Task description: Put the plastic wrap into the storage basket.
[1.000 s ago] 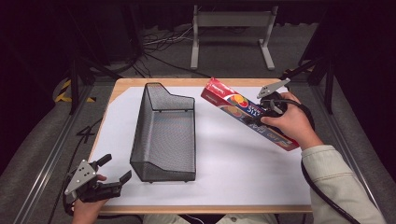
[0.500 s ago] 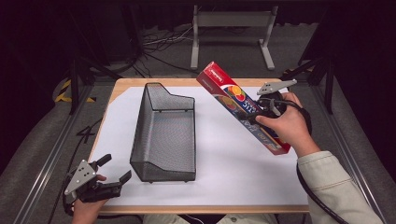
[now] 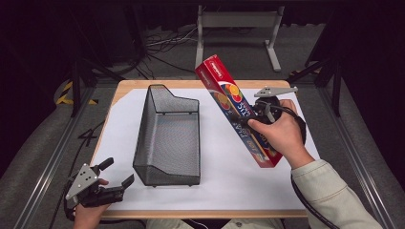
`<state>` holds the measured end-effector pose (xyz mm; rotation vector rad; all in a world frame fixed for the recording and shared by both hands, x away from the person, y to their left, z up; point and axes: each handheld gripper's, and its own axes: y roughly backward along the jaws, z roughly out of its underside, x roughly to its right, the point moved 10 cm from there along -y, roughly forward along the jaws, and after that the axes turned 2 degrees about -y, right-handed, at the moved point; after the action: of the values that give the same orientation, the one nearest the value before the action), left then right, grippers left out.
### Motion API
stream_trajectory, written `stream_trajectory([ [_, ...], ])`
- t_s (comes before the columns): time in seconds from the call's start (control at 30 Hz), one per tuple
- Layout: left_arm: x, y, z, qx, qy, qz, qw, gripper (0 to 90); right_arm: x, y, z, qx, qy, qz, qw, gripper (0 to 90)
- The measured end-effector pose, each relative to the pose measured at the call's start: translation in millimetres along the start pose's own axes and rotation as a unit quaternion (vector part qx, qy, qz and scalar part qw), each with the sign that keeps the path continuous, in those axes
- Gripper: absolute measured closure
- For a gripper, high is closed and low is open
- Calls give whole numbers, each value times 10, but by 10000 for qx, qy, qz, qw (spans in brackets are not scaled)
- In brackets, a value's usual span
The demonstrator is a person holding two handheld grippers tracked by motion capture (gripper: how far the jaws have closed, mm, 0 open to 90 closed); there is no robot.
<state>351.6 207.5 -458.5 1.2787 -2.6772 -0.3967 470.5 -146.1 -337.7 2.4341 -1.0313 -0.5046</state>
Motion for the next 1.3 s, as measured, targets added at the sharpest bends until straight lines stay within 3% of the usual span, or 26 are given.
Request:
stream_trajectory([
  [0.17, -7, -1, 0, 0, 14, -20, 10000, 69, -150, -70, -25, -13, -460, 122, 9989, 399],
  [0.57, -9, -12, -11, 12, 7, -16, 10000, 69, -461, -322, -125, -106, -723, 256, 9970, 399],
  [0.83, -3, -36, -15, -12, -52, -16, 10000, 70, -657, -492, -141, -298, -987, -43, 9947, 398],
  [1.17, -3, -20, -8, -3, -36, -32, 10000, 69, -744, -718, -186, -417, -1326, -193, 9901, 398],
  [1.3, -9, -5, -4, 19, -27, -53, 10000, 70, -820, -846, -173, -557, -1595, -452, 9846, 398],
])
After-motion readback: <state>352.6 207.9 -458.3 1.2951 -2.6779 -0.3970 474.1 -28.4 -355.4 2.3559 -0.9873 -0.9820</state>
